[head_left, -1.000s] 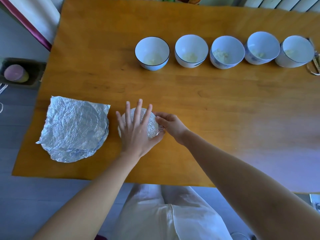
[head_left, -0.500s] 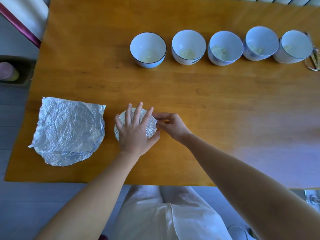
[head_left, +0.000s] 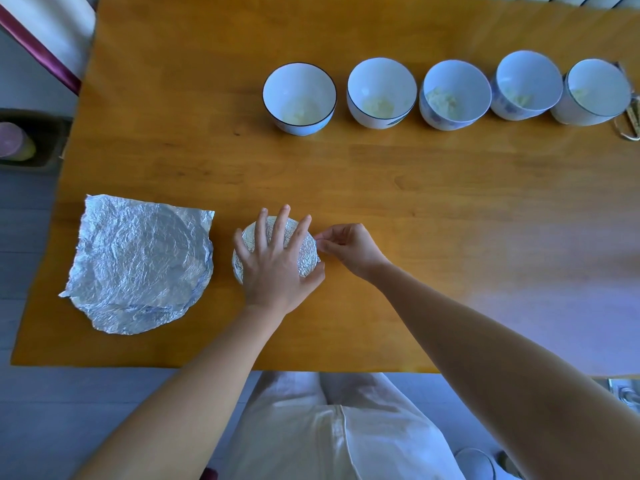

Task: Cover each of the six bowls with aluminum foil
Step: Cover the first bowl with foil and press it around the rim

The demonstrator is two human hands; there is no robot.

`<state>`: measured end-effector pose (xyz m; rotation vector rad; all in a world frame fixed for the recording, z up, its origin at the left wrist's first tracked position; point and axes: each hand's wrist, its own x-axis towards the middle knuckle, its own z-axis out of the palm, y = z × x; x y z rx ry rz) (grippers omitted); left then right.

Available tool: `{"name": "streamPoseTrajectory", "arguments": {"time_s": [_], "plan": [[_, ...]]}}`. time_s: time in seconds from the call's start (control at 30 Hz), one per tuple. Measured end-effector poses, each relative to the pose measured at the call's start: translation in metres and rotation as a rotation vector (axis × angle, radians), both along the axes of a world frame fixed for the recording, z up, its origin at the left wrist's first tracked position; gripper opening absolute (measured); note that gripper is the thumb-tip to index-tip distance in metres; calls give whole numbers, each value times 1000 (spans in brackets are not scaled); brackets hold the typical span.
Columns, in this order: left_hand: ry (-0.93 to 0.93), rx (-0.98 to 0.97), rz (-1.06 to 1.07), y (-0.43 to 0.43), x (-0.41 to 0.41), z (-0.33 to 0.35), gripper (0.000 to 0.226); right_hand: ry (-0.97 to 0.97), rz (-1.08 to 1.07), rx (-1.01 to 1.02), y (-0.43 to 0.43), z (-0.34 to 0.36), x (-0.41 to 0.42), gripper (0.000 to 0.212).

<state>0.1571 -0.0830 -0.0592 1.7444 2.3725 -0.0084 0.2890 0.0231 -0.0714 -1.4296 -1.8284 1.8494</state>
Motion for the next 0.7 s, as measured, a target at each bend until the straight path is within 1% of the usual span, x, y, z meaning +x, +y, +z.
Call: {"name": "streamPoseTrajectory", "arguments": {"time_s": [0.17,0.27,0.37,0.5,0.6,0.7], "plan": [[-1,12,6,0,-1,1,75,-50,31,-108,8,7,-3,10],[-19,23,8,0,-1,1,67,-78,61,-135,13,11,-5,6],[-4,19,9,0,-1,-1,62,-83,57,-151,14,12,-6,10],[1,6,9,1,-1,-1,64,-101,32,-161,13,16,-8,9],[-5,3,14,1,-1,0,66,-124,9,-128,13,18,-9,6],[-3,-4,13,1,-1,0,67,-138,5,-125,13,18,-8,8]]}}
